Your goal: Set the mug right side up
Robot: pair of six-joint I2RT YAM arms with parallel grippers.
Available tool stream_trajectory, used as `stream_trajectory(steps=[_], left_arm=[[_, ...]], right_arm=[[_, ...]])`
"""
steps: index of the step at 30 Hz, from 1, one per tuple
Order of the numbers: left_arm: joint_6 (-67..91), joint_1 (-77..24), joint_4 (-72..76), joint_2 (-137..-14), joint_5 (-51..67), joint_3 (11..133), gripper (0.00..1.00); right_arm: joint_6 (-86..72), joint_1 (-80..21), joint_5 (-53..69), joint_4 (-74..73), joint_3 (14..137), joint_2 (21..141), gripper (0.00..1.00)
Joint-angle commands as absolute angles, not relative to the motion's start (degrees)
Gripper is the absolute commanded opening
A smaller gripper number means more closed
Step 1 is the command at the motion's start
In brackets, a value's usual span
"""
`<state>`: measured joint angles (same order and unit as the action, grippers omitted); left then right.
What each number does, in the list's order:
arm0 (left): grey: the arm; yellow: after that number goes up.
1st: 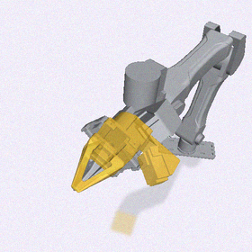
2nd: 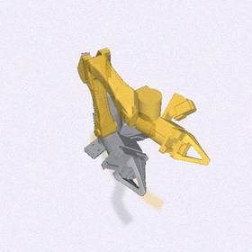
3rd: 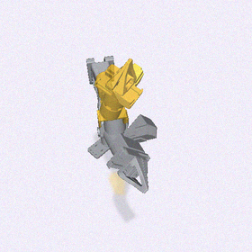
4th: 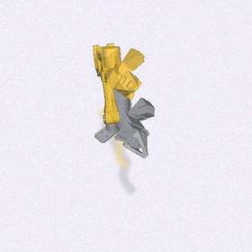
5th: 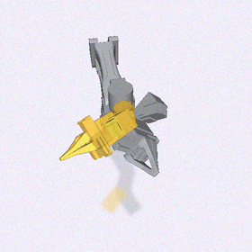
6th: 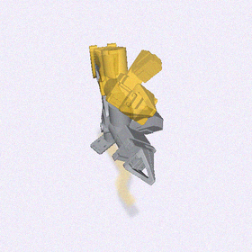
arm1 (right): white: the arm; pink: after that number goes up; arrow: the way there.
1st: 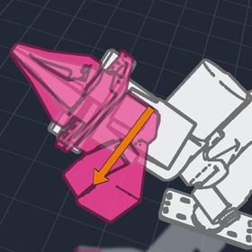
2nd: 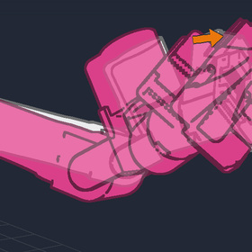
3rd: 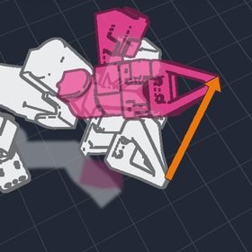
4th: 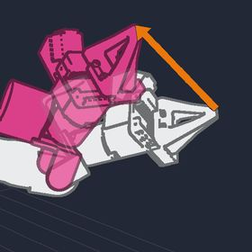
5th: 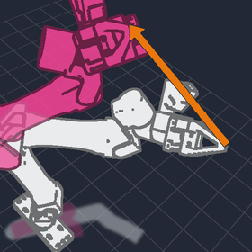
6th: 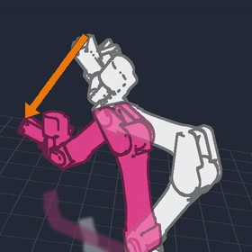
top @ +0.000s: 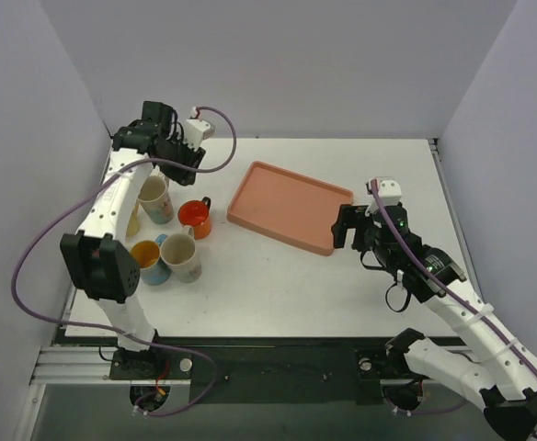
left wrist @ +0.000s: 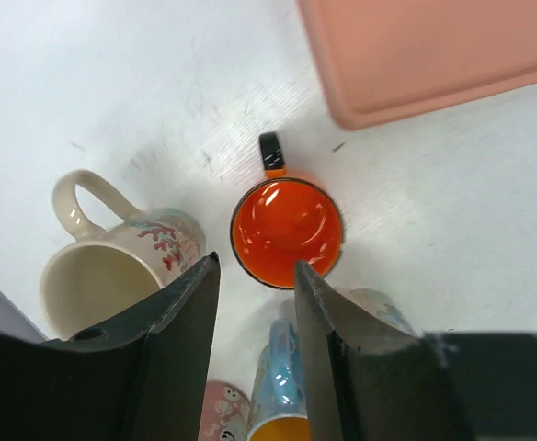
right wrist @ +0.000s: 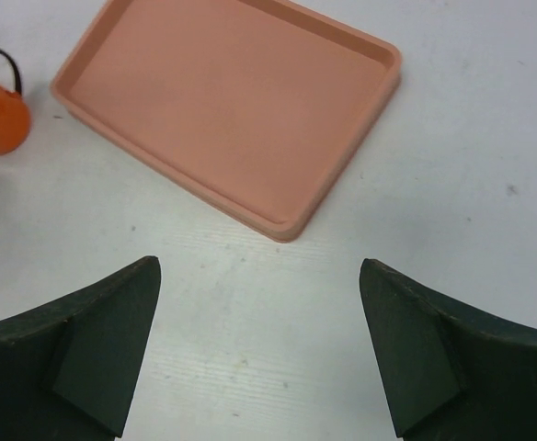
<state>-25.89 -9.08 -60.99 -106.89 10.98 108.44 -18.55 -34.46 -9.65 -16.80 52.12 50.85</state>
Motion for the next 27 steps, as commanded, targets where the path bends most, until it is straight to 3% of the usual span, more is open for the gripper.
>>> stream_trajectory(steps=[1, 4, 8, 9, 12, 14, 21, 23, 27], left_arm=[[-23.23, -12.73, -57.31, -94.69, 19.69, 105.74, 0.48], [-15.32, -12.48, -54.07, -88.7, 20.39, 101.79, 0.48], [-5.02, -8.1, -39.84, -74.47, 19.51, 80.49, 0.48], [-3.88, -7.56, -34.33, -69.66, 19.51, 77.38, 0.51], [-2.02, -5.46, -24.2, -55.95, 13.46, 61.93, 0.73], [-2.72, -4.93, -18.83, -50.4, 10.21, 54.8, 0.8], [-3.78, -2.73, -12.93, -42.99, 7.04, 40.88, 0.81], [-2.56, -2.46, -10.12, -40.61, 3.8, 37.55, 0.9], [-1.23, -2.55, -7.04, -40.08, 2.11, 33.07, 0.91]], right_arm=[[-16.35, -29.02, -11.95, -19.34, 48.53, 46.51, 0.84], [-14.95, -25.5, -15.37, -19.51, 45.54, 42.99, 0.84], [-13.54, -21.28, -19.95, -19.42, 40.09, 37.9, 0.84], [-13.54, -20.4, -20.91, -19.42, 38.69, 36.92, 0.84], [-14.41, -19.69, -22.24, -18.46, 36.48, 32.63, 0.84], [-14.68, -19.51, -23.02, -16.44, 32.98, 30.25, 0.84], [-14.94, -19.34, -25.14, -10.81, 25.49, 25.05, 0.84], [-14.94, -19.34, -24.96, -10.11, 24.35, 24.0, 0.84], [-14.5, -19.34, -26.1, -8.09, 21.97, 23.2, 0.84]])
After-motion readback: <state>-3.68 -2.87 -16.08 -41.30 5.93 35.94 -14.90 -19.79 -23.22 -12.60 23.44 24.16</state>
